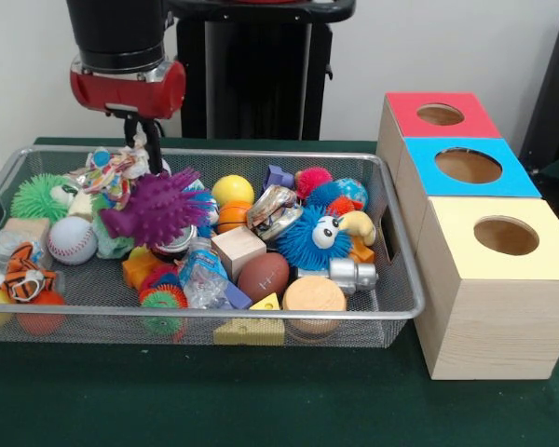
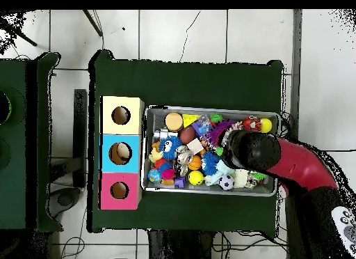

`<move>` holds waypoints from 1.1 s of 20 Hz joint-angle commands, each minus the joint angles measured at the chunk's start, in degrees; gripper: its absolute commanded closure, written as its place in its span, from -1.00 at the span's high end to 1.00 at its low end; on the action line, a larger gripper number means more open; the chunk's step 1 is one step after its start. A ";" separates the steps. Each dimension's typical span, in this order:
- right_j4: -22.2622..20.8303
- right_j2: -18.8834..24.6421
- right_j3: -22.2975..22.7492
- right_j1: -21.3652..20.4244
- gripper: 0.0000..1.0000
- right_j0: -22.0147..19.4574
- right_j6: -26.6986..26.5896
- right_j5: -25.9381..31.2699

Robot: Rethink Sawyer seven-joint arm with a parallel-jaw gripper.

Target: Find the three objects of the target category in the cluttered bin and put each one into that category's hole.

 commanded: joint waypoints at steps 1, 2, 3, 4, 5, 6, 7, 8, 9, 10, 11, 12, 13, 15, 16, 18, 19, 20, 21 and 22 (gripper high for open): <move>4.23 -0.70 7.40 -3.53 -1.00 2.99 12.67 -3.05; 4.70 -0.96 7.91 -3.88 -1.00 3.43 12.98 -3.12; 5.28 -1.19 8.30 -4.18 -1.00 3.97 13.33 -3.04; 5.85 -1.34 8.67 -4.38 -1.00 4.49 13.70 -3.15; 6.42 -1.49 9.05 -4.58 -1.00 5.01 14.07 -3.27; 6.91 -1.49 9.26 -4.47 -1.00 5.19 14.09 -3.60; 7.25 -1.64 9.07 -4.20 -1.00 5.38 13.87 -3.63; 7.45 -1.81 8.75 -3.89 -1.00 5.39 13.45 -3.67; 7.61 -2.00 8.31 -3.60 -1.00 5.37 12.93 -3.49; 7.79 -2.25 7.97 -3.60 -1.00 5.51 12.53 -3.15; 7.94 -2.47 7.55 -3.61 -1.00 5.51 12.03 -2.59; 8.09 -2.68 7.35 -3.80 -1.00 5.56 11.70 -2.18; 8.22 -2.88 7.11 -3.99 -1.00 5.61 11.40 -1.63; 8.61 -3.25 6.67 -4.27 -1.00 5.76 10.94 -0.91; 8.74 -3.41 6.88 -4.41 -1.00 5.82 10.68 -1.05; 8.83 -3.34 5.96 -3.51 -1.00 5.63 10.11 -1.29; 8.78 -3.19 5.42 -2.81 -1.00 5.41 9.70 -1.62; 8.69 -3.01 5.04 -2.15 -1.00 5.14 9.29 -2.04; 8.60 -2.89 4.63 -1.64 -1.00 4.95 8.95 -2.26; 8.41 -3.02 4.56 -1.57 -1.00 4.96 8.86 -2.69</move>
